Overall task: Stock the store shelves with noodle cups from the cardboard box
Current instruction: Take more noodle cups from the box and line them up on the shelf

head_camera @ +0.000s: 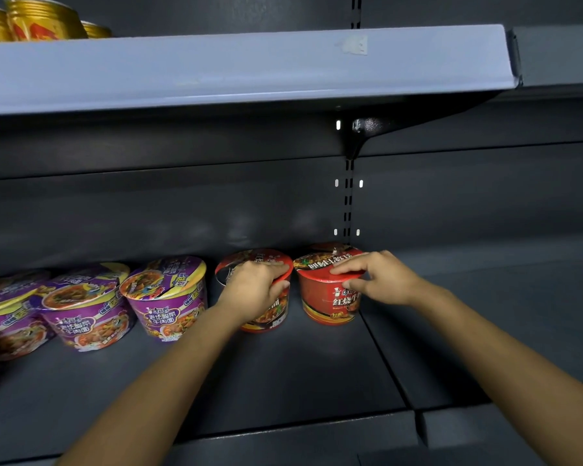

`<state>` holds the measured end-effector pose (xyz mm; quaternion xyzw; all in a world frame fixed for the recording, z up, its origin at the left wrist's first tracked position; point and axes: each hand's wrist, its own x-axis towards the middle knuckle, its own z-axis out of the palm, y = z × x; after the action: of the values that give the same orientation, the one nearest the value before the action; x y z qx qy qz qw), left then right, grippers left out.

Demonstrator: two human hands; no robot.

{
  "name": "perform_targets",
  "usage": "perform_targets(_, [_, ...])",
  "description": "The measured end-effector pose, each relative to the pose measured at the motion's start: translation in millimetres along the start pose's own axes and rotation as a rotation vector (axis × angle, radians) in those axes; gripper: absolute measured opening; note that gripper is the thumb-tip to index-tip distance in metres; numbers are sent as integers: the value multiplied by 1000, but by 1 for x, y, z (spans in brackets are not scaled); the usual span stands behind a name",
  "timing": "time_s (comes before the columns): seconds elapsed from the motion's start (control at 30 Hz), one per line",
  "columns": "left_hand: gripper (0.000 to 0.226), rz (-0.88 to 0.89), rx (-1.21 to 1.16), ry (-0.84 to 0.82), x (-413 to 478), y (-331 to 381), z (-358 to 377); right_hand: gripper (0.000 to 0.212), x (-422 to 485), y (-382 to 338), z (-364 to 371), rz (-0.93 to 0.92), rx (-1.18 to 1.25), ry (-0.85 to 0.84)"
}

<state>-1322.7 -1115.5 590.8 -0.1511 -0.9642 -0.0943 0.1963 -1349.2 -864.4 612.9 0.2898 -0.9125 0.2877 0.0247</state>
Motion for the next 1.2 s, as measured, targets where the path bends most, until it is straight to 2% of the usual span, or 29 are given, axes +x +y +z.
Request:
perform_targets(0.23, [44, 26, -3, -3, 0, 1, -1, 42, 8, -11, 16, -50, -283, 121])
perform_targets(0.47, [44, 41, 13, -13, -2, 1, -2, 44, 12, -20, 29, -77, -414, 231])
perform_targets(0.87, [43, 43, -10, -8, -2, 1, -3, 42, 14, -11, 23, -84, -190, 96])
perform_targets(1.2, [42, 29, -1, -7, -3, 4, -5, 40, 14, -6, 16, -82, -100, 58])
